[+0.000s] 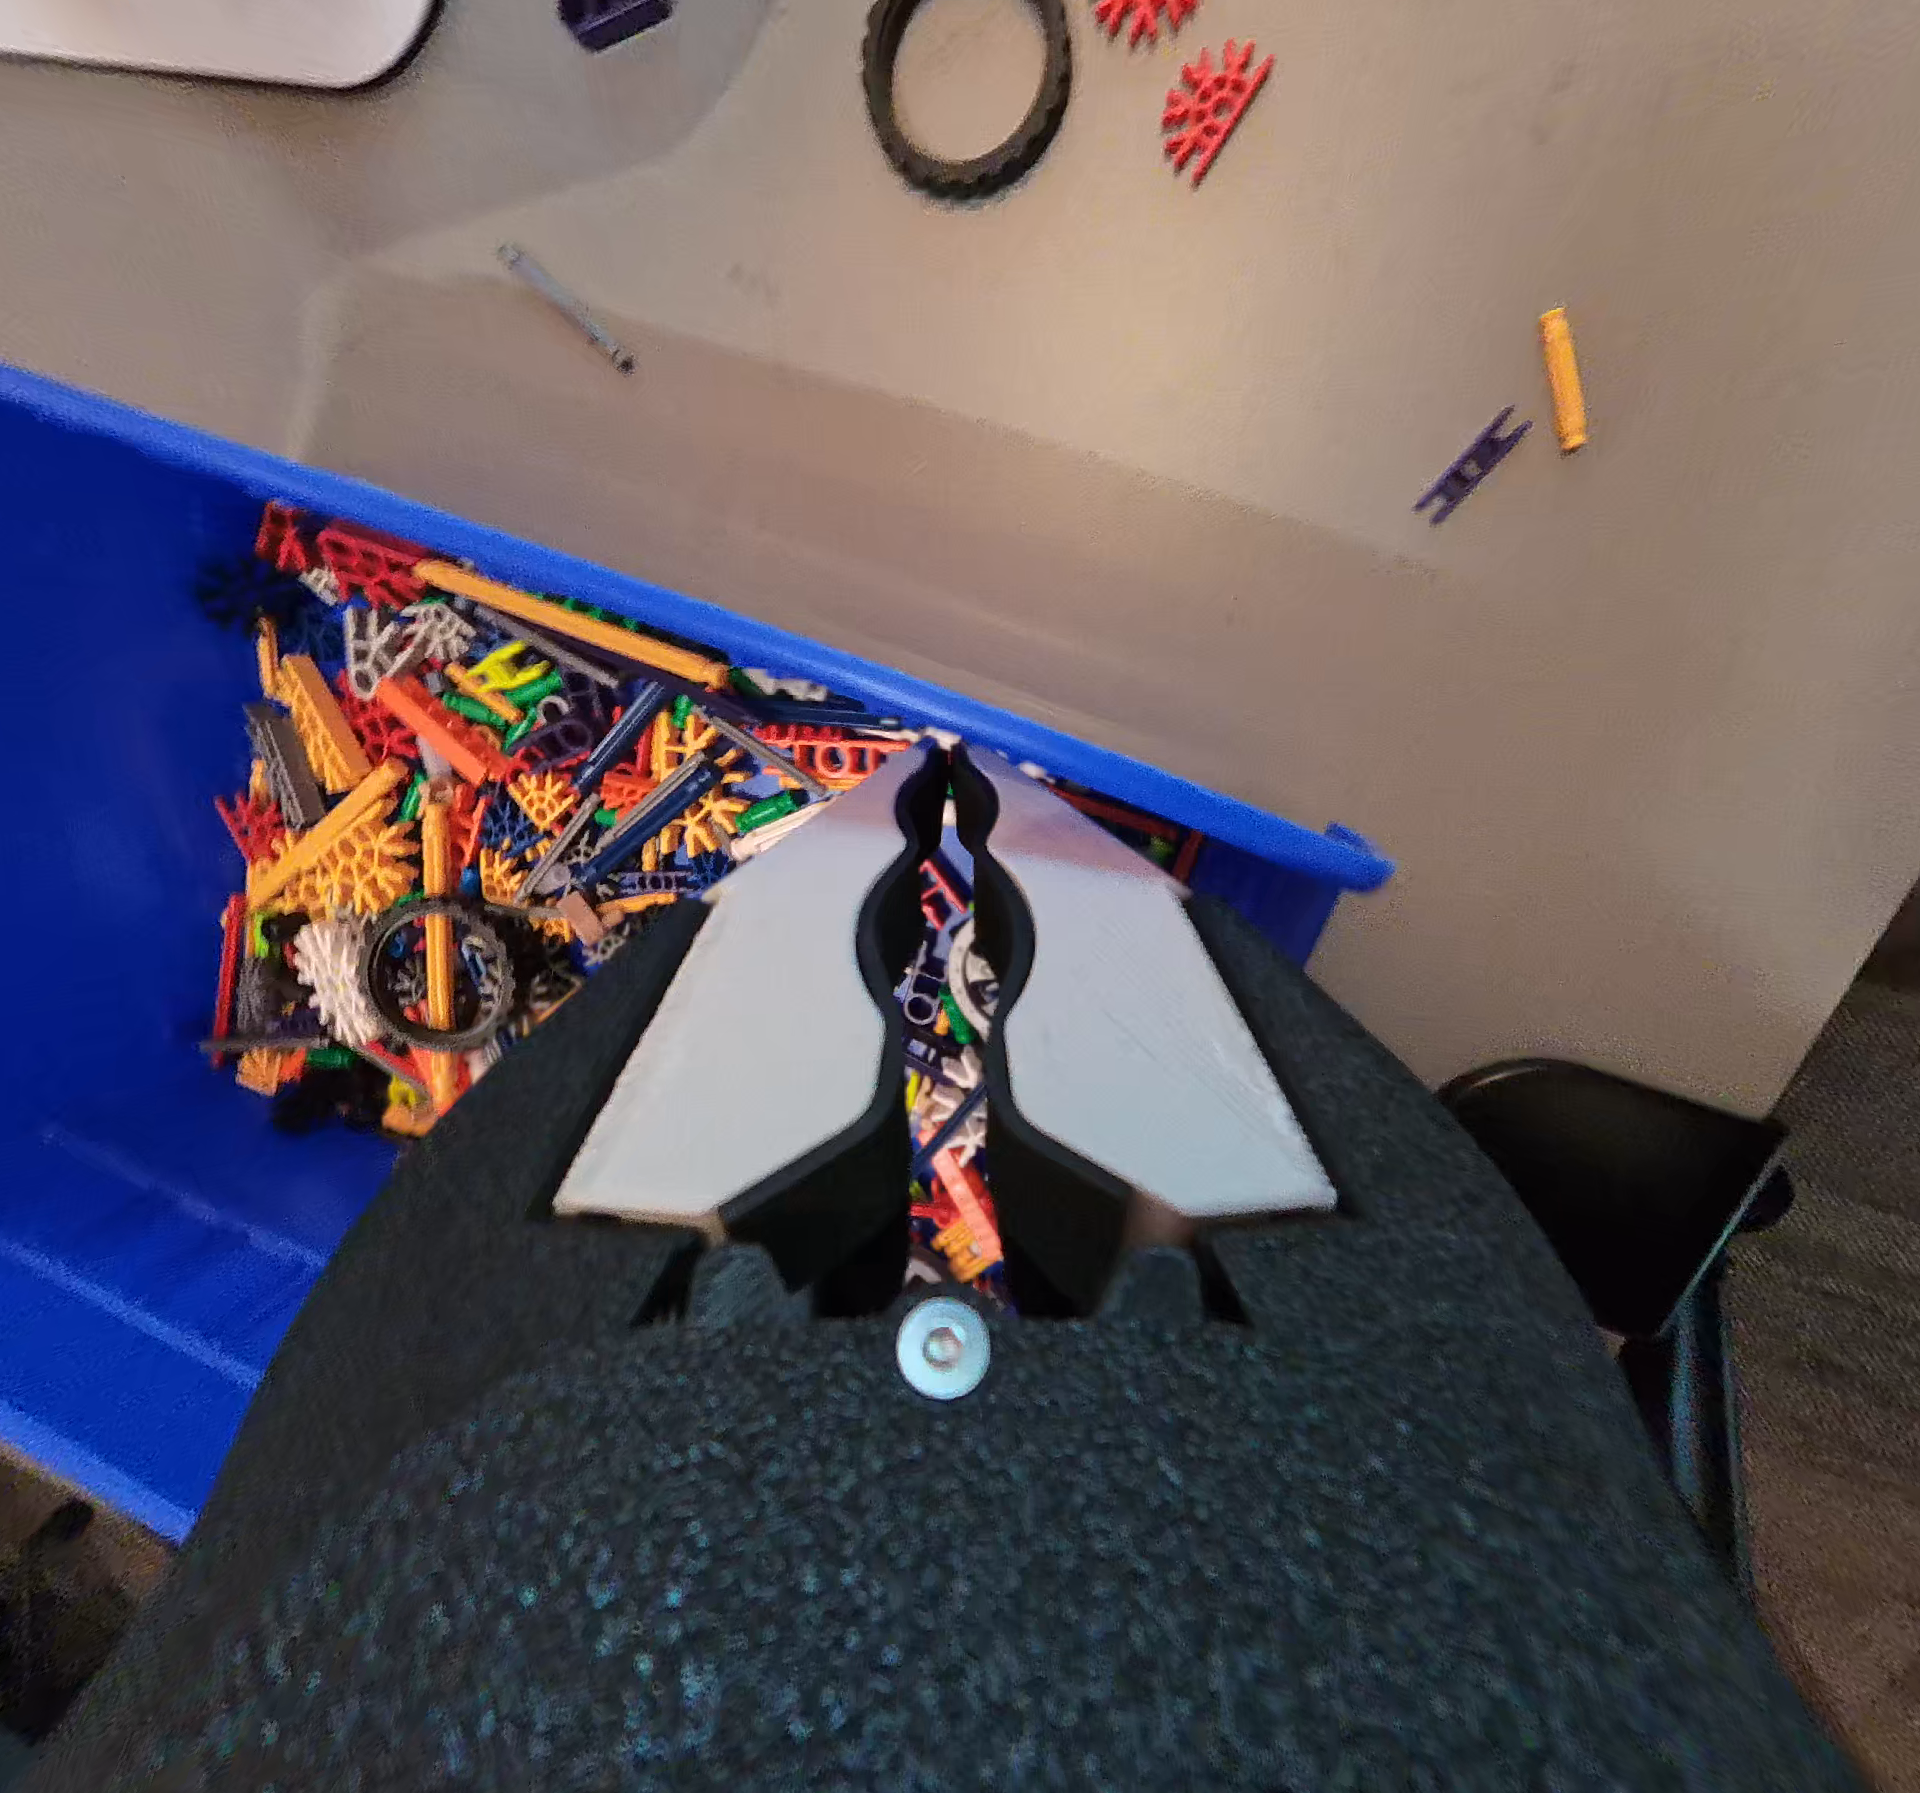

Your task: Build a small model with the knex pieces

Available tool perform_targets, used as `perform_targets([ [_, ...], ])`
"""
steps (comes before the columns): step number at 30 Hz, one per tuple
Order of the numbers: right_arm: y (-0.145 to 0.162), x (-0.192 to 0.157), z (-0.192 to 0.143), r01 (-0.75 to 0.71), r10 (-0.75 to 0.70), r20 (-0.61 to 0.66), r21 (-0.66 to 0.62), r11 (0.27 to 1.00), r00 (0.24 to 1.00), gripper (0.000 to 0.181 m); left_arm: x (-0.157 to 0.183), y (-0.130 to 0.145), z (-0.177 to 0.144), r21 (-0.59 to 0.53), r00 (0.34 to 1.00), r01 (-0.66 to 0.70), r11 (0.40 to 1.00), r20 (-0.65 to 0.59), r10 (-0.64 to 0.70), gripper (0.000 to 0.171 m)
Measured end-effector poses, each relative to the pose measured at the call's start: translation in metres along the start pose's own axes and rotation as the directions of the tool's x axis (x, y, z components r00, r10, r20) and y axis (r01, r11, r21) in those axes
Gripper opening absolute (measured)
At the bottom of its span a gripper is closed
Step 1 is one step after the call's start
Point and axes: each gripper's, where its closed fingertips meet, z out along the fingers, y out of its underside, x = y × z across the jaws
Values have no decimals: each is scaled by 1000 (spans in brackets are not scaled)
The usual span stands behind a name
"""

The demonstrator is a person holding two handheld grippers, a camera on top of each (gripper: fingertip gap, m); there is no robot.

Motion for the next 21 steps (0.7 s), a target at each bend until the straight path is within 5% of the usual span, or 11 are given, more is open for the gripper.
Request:
perform_targets([
  [12, 1, 0, 1, 10, -10, -2, -10, 1000, 1000, 18, 32, -36, 11, 33, 986, -142, 989, -83, 145, 8],
  [21, 3, 4, -2, 20, -20, -30, -4, 1000, 999, 18, -46, -9, -26, 12, 987, -37, 999, 158, 35, 14],
])
